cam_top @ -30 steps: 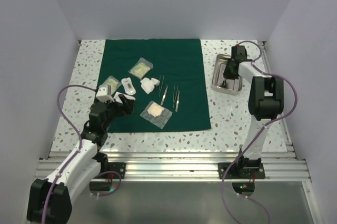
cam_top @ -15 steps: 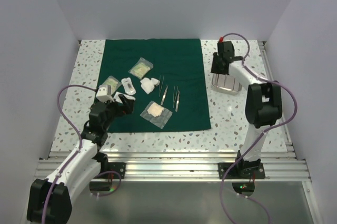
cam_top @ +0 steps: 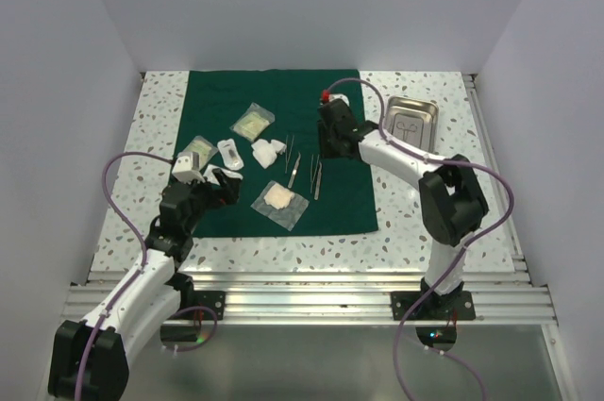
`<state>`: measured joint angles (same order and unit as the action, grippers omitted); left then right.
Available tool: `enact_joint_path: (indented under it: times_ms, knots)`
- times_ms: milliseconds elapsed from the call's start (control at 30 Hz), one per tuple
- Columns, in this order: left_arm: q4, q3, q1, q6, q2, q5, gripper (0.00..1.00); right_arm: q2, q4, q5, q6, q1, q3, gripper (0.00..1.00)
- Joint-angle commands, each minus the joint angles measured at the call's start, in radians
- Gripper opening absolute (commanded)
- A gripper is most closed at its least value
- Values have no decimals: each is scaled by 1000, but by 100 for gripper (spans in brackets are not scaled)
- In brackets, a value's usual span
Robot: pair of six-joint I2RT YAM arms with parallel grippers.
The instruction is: Prepare the surgical pack
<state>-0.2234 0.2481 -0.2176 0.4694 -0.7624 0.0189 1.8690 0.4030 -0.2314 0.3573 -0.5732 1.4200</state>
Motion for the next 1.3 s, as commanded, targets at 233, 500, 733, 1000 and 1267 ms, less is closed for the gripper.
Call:
enact_joint_path:
  times_ms: [233, 500, 733, 1000, 1267]
  knots:
    - [-44, -18, -5, -11, 18, 9, 100, 44, 2, -137, 157, -106, -46, 47]
    - [-44, -17, -5, -9, 15, 9, 100, 91, -35, -132, 177, -113, -82, 45]
    - [-37, -17, -5, -9, 20, 6, 100, 113, -70, -114, 181, -116, -95, 45]
    - [-36, -17, -5, -11, 21, 6, 100, 128, -47, -128, 189, -117, -86, 38]
    - [-34, -17, -5, -11, 23, 6, 100, 88, -38, -135, 197, -116, -105, 3]
